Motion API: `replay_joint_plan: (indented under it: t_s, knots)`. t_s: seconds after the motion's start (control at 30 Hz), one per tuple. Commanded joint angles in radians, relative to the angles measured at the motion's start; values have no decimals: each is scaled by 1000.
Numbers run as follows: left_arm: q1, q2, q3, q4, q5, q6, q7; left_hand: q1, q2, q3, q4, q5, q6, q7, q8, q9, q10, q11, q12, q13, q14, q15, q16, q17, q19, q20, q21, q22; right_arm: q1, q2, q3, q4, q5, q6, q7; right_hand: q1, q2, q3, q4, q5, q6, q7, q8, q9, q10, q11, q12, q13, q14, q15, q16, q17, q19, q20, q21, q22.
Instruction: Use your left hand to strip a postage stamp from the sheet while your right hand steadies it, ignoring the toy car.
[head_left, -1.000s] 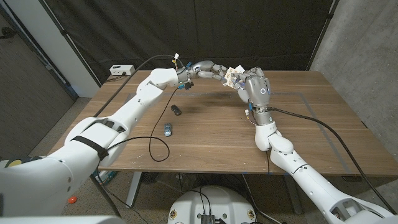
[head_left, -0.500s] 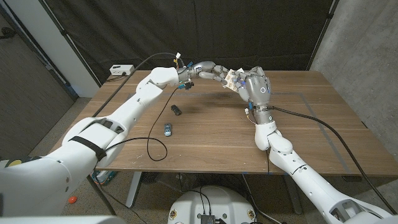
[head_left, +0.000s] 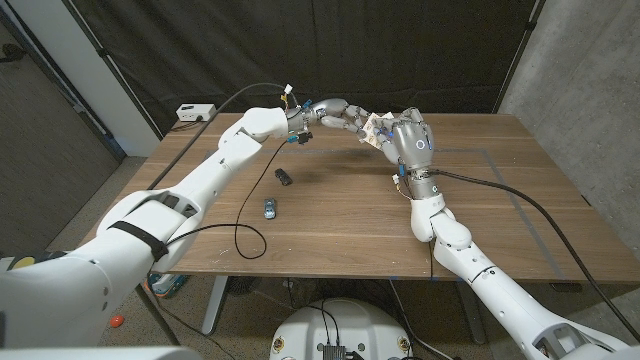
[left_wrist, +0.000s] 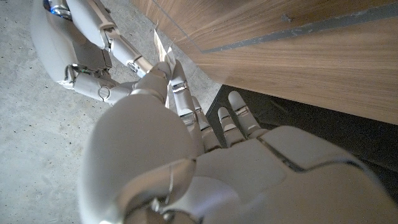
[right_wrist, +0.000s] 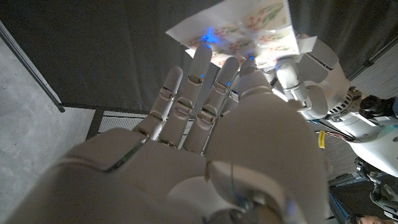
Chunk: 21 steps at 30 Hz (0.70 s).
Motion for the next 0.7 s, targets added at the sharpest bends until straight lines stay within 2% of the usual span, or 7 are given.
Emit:
replay_joint_plan:
  t_s: [0.03, 0.17, 0.2, 0.23, 0.3, 0.7]
  knots:
    - [8, 5, 2, -21, -3, 9, 6, -1, 0, 11, 1, 6, 142, -16, 0, 1, -1, 3, 3, 1, 0, -83, -2, 4, -5, 3, 0, 1, -15, 2, 16, -15, 5, -4, 7, -11, 7, -8, 1, 10, 32, 15, 9, 5, 37, 8, 25, 20, 17, -112, 6, 13, 22, -62, 26, -6]
    - [9, 6, 2, -25, -8, 12, 4, -1, 1, 13, 1, 6, 140, -16, 0, 3, -4, 3, 2, 1, -1, -81, -2, 5, -6, 4, 0, 1, -6, 5, 16, 4, 8, 15, -34, -7, 16, -10, 0, 10, 92, 27, 27, 11, 78, 16, 56, 41, 42, -112, 19, 25, 37, -66, 49, -15]
    - [10, 5, 2, -26, -9, 12, 5, -1, 1, 13, 1, 6, 140, -17, 0, 3, -3, 3, 2, 1, -1, -81, -2, 5, -6, 4, 0, 1, -4, 4, 14, 9, 6, 19, -45, 9, 25, -6, -6, 11, 141, 30, 43, 17, 104, 24, 76, 56, 58, -112, 25, 30, 35, -71, 64, -20]
    - [10, 5, 2, -26, -8, 11, 7, -1, 1, 13, 1, 6, 141, -16, 0, 3, -3, 3, 2, 1, -1, -81, -2, 5, -6, 4, 0, 1, -2, 3, 12, 13, 3, 21, -53, 14, 29, -5, -7, 10, 163, 31, 49, 20, 119, 19, 89, 65, 71, -111, 33, 37, 38, -76, 75, -21]
    - [12, 5, 0, -27, -13, 12, 6, -2, 0, 14, 1, 6, 140, -19, 0, 4, -4, 2, 2, 1, -1, -82, -3, 5, -6, 3, -1, 1, 3, 1, 9, 24, 2, 32, -75, 17, 31, -8, -7, 8, 173, 44, 54, 29, 129, 21, 100, 78, 86, -111, 46, 51, 33, -76, 87, -21]
    - [15, -16, -23, 1, -75, 17, -9, -4, -2, 16, 1, 7, 139, -14, 1, 9, -2, 0, 3, 1, 0, -83, -3, 6, -3, 1, 0, 1, 9, -26, -4, 33, 3, 75, -103, 39, 22, -6, -21, 0, 213, 59, 67, 44, 154, 39, 130, 115, 93, -109, 61, 88, 11, -75, 123, -22]
